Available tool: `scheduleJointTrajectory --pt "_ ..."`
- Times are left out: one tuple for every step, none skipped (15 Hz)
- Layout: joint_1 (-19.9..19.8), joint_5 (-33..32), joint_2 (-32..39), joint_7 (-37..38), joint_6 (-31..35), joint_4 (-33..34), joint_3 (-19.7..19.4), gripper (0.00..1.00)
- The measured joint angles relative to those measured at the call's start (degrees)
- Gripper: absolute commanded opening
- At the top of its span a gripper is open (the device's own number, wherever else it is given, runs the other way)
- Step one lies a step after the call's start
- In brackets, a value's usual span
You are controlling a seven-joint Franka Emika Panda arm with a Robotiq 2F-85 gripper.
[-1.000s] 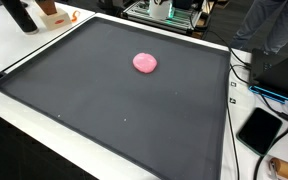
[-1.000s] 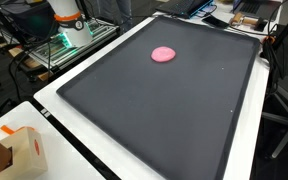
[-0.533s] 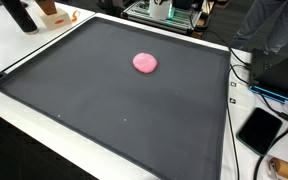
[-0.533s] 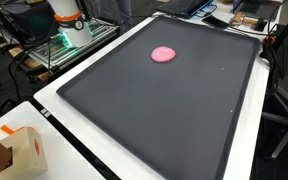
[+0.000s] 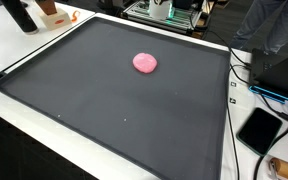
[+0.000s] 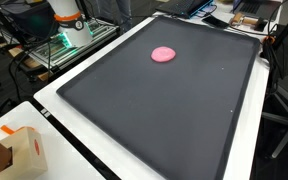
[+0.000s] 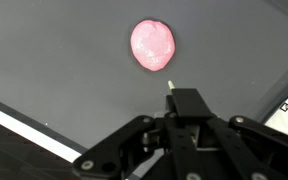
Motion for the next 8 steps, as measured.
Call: scheduleJointTrajectory --pt "0.0 0.0 0.1 0.0 0.0 0.0 0.0 0.03" --pt "-0.1 0.0 0.2 0.0 0.0 -0.1 0.0 0.03" --pt "-0.2 0.1 0.4 -0.1 0.0 -0.4 0.0 0.03" --pt "-0.4 0.3 0.6 -0.5 0.5 -1.0 0.0 0.03" --pt "-0.7 0.7 0.8 -1.3 1.4 -2.0 0.0 0.03" --pt "-0.9 1.1 1.0 -2.3 2.5 -3.1 0.0 0.03" --pt "-1.2 1.6 1.3 -3.5 4.1 -4.4 -0.1 0.03" --pt "-1.5 2.3 1.5 -4.8 5.9 -5.8 -0.2 0.03"
